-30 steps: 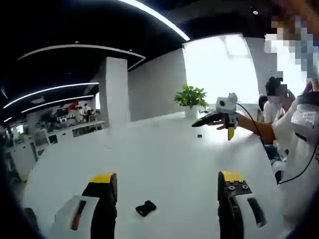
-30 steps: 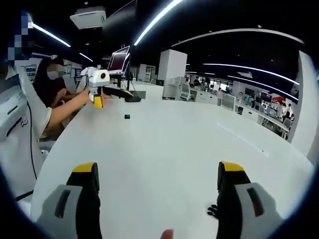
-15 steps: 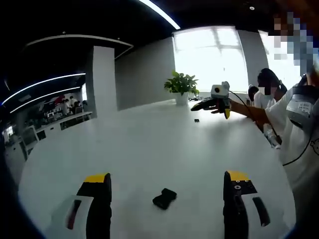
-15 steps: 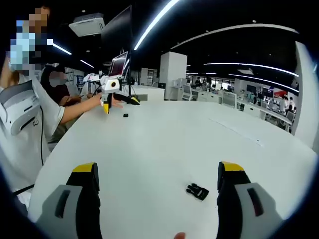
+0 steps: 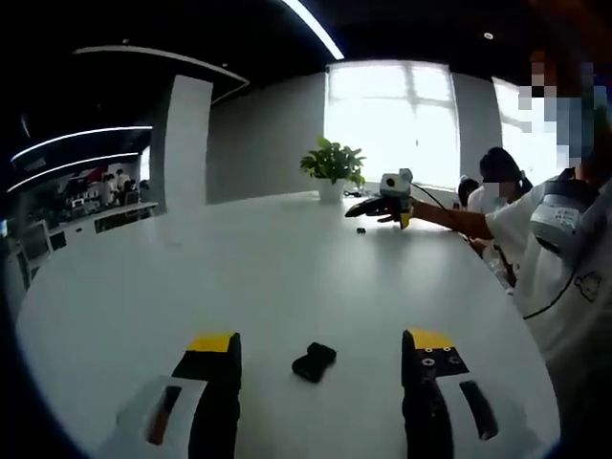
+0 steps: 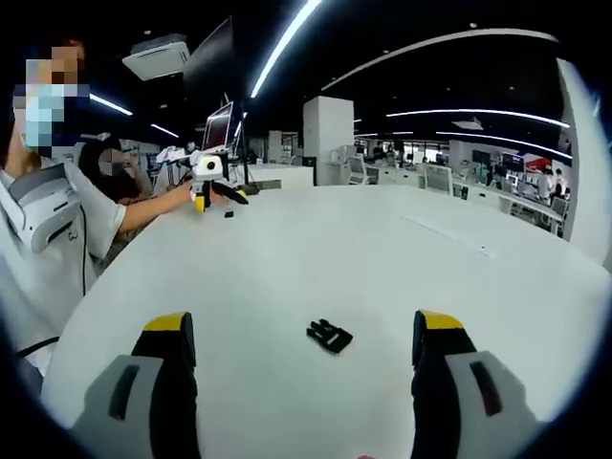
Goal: Snap the two parts of the plastic buckle together until the buckle closes and remains connected.
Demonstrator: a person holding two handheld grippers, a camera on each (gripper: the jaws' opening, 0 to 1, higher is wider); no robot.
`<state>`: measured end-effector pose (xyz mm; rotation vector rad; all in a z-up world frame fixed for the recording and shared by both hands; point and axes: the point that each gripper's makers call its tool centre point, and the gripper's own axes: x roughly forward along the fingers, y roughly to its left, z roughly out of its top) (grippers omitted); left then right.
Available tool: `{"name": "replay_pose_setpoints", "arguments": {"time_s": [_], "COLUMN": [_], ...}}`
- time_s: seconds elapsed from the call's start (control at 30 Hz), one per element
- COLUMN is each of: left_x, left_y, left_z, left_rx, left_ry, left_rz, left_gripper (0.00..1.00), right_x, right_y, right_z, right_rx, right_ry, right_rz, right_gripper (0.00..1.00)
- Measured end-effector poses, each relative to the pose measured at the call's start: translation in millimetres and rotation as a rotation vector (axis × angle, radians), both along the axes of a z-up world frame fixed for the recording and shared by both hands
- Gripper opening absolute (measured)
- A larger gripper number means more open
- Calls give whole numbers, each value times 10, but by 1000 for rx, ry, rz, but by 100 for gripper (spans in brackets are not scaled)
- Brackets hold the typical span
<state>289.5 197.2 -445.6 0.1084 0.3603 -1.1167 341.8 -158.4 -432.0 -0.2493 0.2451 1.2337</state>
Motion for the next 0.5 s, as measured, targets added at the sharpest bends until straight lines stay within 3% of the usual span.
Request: {"name": "replay_pose_setpoints", "arguments": {"time_s": [0.13,0.5], "left_x": [-15,-51], "left_y": [-35,-65], "left_z": [29,-138], "left_rx": [-17,72], "left_ry": [7,13], "left_rz": [-20,-83], "left_gripper": [67,62], "right_x": [-3,125], "right_y": [-12,7], "right_z": [-65,-154], "right_rx": [-41,-86], "right_ry": [6,-1], "right_rz": [46,69], "right_gripper": [78,64]}}
